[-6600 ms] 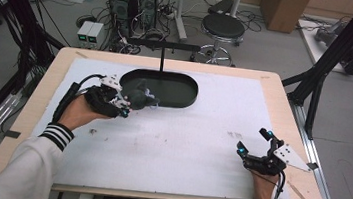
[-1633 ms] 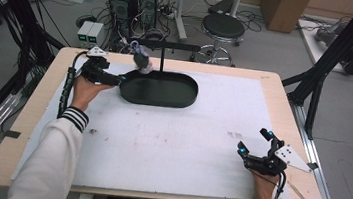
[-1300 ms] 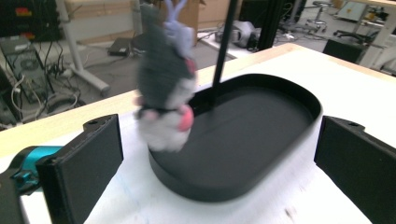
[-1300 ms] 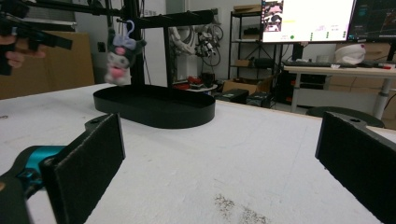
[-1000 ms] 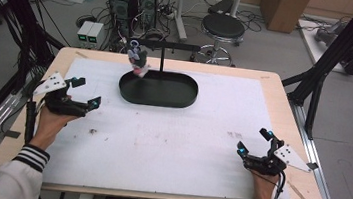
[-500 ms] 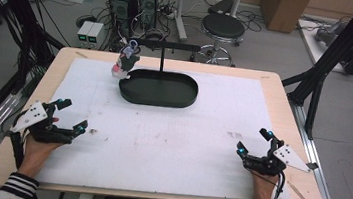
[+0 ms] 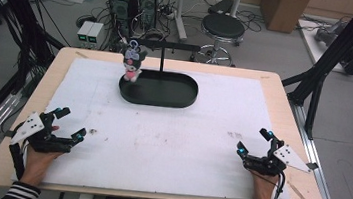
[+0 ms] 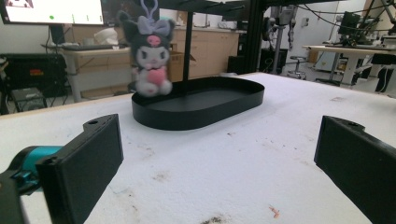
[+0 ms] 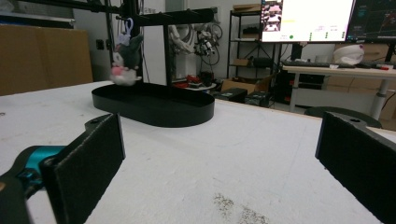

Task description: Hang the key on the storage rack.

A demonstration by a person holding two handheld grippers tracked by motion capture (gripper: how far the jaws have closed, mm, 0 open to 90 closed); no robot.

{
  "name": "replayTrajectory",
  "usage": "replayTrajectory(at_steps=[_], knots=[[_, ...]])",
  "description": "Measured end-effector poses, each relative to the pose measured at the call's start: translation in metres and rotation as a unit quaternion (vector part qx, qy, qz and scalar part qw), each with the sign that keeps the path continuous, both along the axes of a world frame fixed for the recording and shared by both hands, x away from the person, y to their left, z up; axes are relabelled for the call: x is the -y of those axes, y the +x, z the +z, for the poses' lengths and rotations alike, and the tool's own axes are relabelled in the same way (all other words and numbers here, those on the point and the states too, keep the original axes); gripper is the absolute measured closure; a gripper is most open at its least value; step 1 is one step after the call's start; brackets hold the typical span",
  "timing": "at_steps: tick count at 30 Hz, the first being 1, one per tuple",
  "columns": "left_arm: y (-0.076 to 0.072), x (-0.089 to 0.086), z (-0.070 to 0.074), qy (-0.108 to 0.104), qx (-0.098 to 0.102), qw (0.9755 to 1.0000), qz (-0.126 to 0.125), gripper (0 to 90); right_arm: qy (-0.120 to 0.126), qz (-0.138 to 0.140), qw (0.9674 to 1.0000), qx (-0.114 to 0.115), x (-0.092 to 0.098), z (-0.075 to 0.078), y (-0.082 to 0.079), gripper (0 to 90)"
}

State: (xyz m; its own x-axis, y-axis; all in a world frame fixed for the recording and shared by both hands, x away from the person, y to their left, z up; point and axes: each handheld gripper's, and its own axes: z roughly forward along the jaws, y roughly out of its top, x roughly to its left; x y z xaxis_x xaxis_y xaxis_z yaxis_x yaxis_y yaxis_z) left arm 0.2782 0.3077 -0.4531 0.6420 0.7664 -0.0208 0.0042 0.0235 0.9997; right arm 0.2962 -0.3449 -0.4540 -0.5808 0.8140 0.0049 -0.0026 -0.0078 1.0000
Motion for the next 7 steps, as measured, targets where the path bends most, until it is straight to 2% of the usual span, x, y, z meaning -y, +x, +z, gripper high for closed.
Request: replayTrajectory(at_steps=[5, 7], knots=[[-0.0018, -0.0001, -0.0007, -0.007, 0.007, 0.9998, 0.017, 1.7, -0.003, 0.000, 1.0000, 0.005, 0.0000, 0.0000, 0.0005, 0.4], [-0.0020, 0.0001, -0.0007, -0.006, 0.007, 0.9997, 0.020, 1.7, 0.001, -0.001, 1.0000, -0.001, -0.0001, 0.0000, 0.0000, 0.4]])
